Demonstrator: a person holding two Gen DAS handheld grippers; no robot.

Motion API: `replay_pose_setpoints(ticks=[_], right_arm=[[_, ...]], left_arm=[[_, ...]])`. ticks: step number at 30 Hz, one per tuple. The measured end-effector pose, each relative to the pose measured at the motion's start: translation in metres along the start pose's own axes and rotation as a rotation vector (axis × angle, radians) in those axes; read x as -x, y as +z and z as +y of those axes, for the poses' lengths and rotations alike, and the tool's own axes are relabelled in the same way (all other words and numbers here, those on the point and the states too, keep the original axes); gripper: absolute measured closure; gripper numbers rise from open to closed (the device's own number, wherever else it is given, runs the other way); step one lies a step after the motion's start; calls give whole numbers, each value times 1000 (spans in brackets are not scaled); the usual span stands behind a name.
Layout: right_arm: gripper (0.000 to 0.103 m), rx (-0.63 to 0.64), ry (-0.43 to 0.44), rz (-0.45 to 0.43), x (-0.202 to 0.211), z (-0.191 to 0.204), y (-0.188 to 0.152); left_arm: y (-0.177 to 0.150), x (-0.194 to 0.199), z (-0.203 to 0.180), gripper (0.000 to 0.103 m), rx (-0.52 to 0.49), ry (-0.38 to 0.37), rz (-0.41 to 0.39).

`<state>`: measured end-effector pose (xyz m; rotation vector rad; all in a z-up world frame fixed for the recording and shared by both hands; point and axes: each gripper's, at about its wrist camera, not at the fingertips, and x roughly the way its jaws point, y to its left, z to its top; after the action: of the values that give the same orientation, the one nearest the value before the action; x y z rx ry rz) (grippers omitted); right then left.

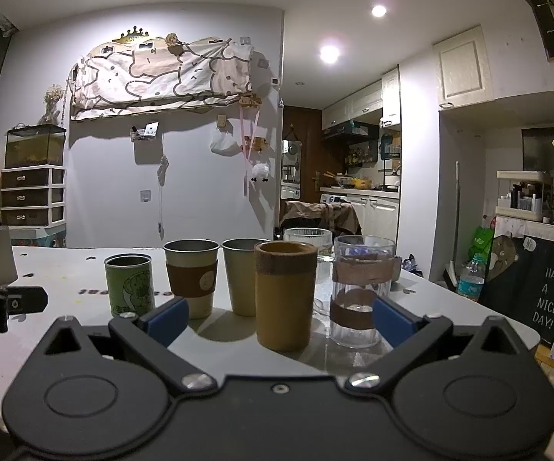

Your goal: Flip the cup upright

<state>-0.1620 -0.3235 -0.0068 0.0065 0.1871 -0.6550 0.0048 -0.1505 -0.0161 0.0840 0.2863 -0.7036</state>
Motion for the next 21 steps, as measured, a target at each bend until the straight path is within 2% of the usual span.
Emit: replay_pose_setpoints(ticks=[21], right_arm=[[0,0,-4,-1,-1,-1,1]], left_arm=[[0,0,0,0,-1,-1,-1]])
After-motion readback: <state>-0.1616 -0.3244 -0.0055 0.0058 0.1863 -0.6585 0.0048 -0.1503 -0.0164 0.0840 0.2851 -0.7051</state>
